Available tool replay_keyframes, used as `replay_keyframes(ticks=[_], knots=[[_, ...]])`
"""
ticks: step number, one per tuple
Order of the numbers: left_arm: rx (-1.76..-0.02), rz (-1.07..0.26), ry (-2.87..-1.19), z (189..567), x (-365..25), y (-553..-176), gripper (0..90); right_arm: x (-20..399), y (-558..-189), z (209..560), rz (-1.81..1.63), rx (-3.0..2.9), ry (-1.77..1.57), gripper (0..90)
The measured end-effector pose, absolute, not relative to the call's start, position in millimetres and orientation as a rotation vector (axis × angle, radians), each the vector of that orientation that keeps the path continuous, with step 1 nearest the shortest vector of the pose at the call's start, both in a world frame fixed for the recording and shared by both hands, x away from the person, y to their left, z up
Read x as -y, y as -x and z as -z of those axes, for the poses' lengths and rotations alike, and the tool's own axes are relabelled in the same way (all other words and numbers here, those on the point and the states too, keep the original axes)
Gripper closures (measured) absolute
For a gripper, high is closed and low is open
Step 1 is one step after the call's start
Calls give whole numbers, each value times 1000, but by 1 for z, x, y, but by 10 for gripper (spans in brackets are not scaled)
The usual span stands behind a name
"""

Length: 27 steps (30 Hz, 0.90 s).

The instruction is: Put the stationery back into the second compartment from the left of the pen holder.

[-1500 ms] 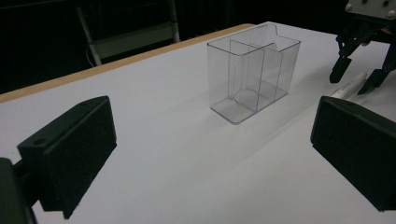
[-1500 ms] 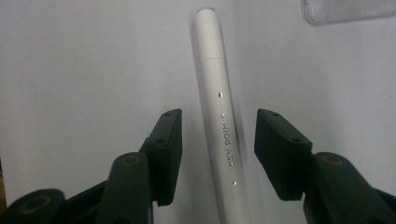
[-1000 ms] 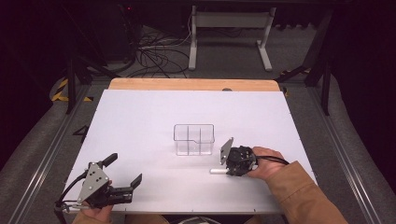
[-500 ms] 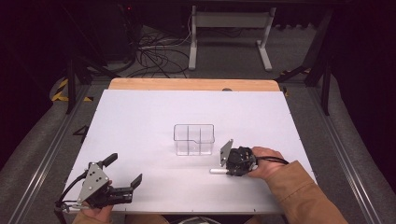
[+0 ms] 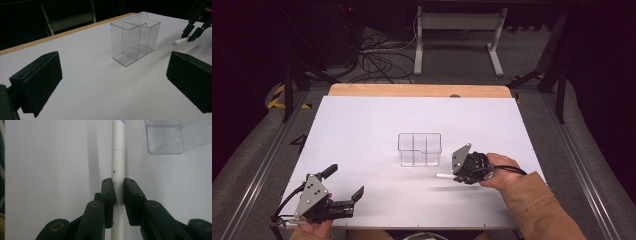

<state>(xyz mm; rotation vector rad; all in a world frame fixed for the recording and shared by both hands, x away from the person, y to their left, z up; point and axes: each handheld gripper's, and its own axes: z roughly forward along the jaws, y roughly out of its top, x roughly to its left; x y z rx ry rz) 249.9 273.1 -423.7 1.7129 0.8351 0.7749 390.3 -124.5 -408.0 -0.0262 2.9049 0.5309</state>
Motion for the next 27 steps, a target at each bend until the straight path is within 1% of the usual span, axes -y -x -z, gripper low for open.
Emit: replay_keyframes(ticks=[7, 27], knots=[[-836, -777, -1713, 424, -273, -250, 10, 131, -389, 393, -680, -2850, 24, 789], [-841, -771, -1713, 424, -273, -250, 10, 156, -384, 351, -1098, -2645, -127, 788]])
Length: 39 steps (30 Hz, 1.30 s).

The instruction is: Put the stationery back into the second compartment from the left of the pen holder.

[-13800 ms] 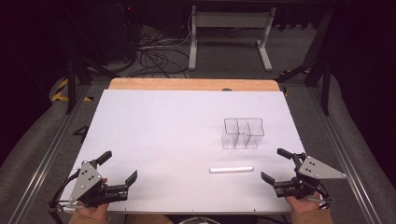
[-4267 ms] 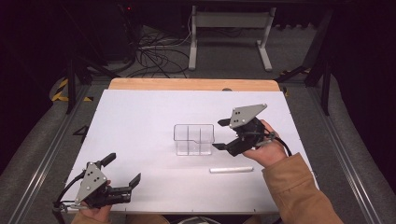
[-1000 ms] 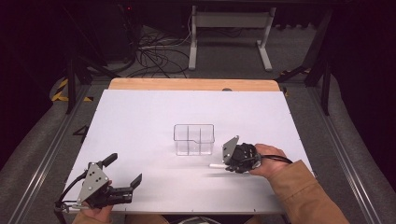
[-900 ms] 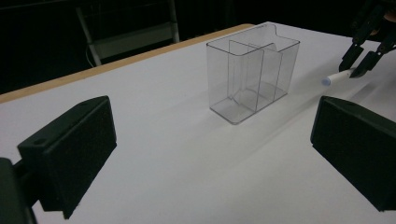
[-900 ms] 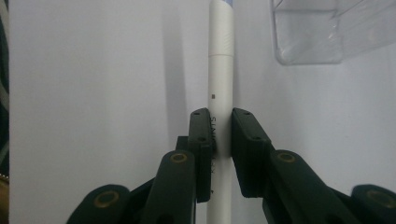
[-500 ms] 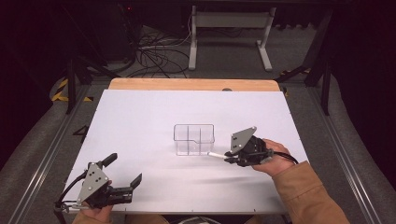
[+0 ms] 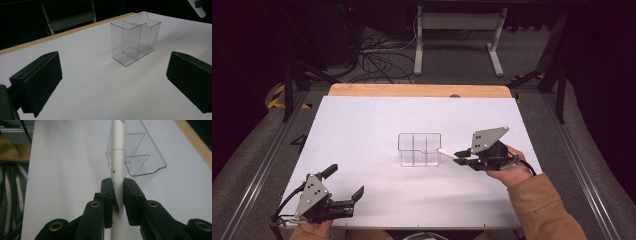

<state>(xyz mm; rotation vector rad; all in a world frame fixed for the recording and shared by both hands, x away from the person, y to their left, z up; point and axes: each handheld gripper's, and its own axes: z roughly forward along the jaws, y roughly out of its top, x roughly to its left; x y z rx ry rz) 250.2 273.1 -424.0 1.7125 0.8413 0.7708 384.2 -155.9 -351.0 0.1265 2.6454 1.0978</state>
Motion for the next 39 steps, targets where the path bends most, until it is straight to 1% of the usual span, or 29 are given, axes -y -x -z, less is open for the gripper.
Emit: replay_keyframes(ticks=[15, 30, 39], knots=[[-841, -770, -1714, 424, -273, -250, 10, 166, -386, 335, -1342, -2455, -276, 788], [-835, -775, -1714, 424, -273, -250, 10, 150, -382, 327, -1519, -2284, -347, 787], [-839, -769, -1715, 424, -273, -250, 10, 133, -379, 325, -1530, -2172, -410, 787]])
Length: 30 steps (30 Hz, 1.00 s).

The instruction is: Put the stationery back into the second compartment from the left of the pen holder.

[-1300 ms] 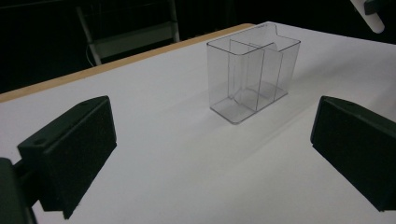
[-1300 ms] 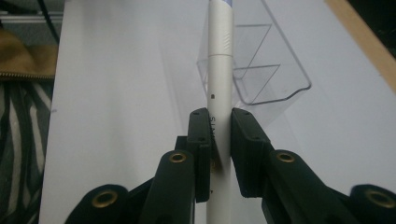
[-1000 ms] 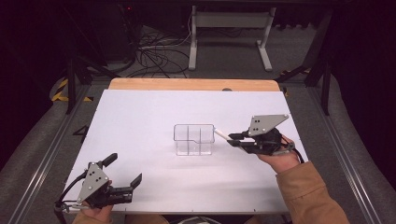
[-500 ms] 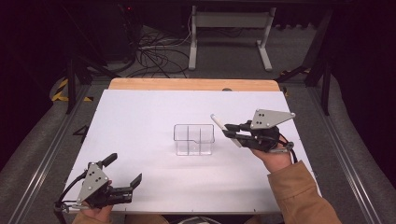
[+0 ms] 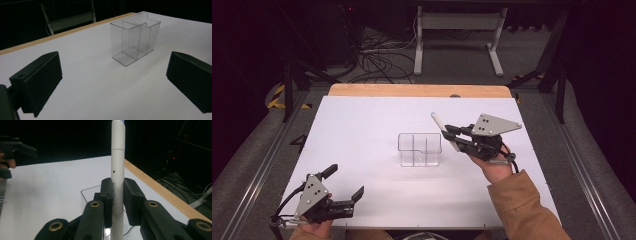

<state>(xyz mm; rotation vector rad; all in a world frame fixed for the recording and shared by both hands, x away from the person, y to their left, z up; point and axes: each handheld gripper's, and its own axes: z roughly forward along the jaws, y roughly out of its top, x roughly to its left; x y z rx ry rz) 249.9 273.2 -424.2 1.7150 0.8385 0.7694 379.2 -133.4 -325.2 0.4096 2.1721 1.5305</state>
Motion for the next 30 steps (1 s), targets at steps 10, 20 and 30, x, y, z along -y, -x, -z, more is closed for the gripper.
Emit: replay_keyframes(ticks=[10, 20, 30], knots=[[-835, -770, -1715, 424, -274, -250, 10, 117, -385, 326, -1567, -2118, -485, 787], [-835, -770, -1715, 424, -274, -250, 10, 102, -396, 330, -1606, -2085, -550, 787], [-836, -768, -1715, 424, -274, -250, 10, 85, -407, 340, -1650, -2046, -547, 786]])
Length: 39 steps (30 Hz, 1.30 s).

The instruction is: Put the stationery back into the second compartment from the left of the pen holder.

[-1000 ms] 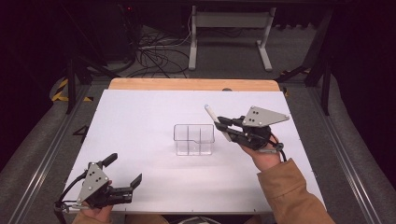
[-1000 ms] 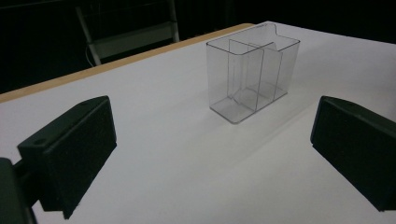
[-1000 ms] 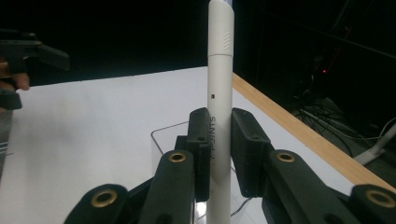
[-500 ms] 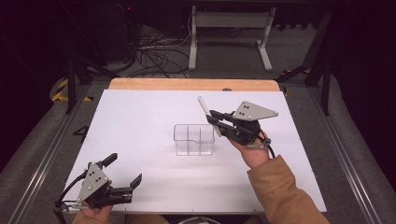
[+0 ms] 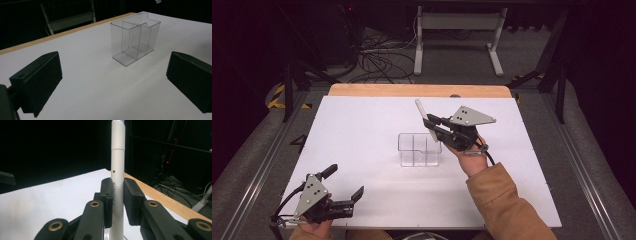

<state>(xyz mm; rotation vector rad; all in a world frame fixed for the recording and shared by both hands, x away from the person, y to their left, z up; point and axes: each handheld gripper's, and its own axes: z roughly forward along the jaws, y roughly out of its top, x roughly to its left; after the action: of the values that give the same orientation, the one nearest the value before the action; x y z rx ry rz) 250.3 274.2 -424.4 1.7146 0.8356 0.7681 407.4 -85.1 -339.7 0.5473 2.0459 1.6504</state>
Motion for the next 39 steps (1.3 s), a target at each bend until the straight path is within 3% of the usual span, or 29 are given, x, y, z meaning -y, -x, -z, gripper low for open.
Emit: replay_keyframes(ticks=[39], knots=[[-835, -766, -1713, 425, -275, -251, 10, 55, -432, 380, -1686, -2176, -635, 784]])
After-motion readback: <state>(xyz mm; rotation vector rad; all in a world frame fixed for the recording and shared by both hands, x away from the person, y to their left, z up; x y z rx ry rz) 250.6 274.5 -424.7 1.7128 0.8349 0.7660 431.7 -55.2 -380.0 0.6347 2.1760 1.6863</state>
